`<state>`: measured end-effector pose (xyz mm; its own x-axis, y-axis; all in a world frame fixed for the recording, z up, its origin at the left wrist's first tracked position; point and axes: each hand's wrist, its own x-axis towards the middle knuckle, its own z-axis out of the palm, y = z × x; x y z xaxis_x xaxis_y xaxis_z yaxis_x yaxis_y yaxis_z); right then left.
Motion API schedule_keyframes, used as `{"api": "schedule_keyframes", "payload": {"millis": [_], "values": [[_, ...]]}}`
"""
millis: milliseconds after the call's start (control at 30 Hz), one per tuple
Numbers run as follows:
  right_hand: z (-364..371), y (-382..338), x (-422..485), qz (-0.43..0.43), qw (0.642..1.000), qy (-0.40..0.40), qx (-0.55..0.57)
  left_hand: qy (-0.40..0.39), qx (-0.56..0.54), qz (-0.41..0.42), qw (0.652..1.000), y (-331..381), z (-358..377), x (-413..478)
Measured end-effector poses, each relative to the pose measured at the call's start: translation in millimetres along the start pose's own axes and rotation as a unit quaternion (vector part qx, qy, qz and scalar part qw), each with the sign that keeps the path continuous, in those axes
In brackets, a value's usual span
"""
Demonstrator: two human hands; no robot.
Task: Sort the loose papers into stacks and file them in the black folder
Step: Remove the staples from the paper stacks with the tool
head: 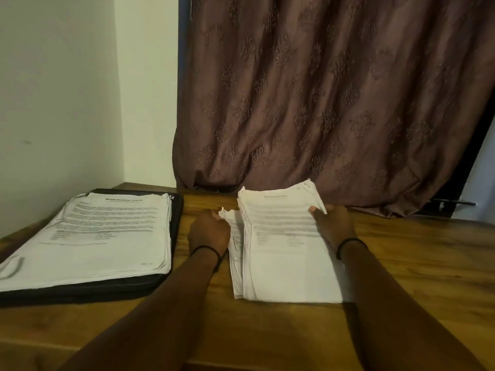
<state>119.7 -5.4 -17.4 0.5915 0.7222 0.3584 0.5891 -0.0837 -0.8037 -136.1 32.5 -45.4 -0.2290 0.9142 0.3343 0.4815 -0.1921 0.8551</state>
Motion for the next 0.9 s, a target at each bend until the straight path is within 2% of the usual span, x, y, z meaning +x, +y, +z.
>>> {"api": "schedule_keyframes", "payload": {"millis": [67,133,233,300,367,433,567,667,767,900], "values": [[6.5,-2.4,-5.0,-0.008,0.995,-0.007,-0.103,0.015,-0.001,0.002,1.0,-0.5,-2.0,-0.6],[9.4,-9.3,-11.9,-0.009,0.986,0.018,-0.168,0.044,-0.008,0.005,0.999,2.0,-7.9,-3.4],[11.4,-33.0,-24.8,-0.06,0.985,0.063,-0.146,0.077,-0.053,0.031,0.995,10.6,-21.1,-5.7],[17.9,-59.3,-40.6,-0.097,0.988,0.06,-0.105,0.102,-0.049,0.057,0.992,17.1,-39.6,-1.9],[31.3,-87.7,-64.3,-0.154,0.985,0.02,-0.073,0.127,-0.019,0.071,0.989,17.6,-65.9,10.9],[55.1,-113.5,-85.7,-0.19,0.98,-0.062,-0.021,0.138,0.051,0.049,0.988,13.2,-100.5,32.3],[108.5,-153.8,-120.1,-0.143,0.963,-0.221,0.063,0.105,0.253,-0.075,0.959,-18.2,-176.4,63.7],[138.0,-173.2,-136.6,-0.116,0.964,-0.24,0.018,0.068,0.347,-0.143,0.925,-57.8,-218.8,61.9],[158.1,-186.8,-148.3,-0.063,0.955,-0.289,-0.024,0.06,0.363,-0.174,0.913,-85.1,-235.8,58.6],[178.8,-187.5,-159.8,-0.074,0.954,-0.274,-0.098,0.013,0.301,-0.143,0.943,-83.4,-239.4,60.1]]}}
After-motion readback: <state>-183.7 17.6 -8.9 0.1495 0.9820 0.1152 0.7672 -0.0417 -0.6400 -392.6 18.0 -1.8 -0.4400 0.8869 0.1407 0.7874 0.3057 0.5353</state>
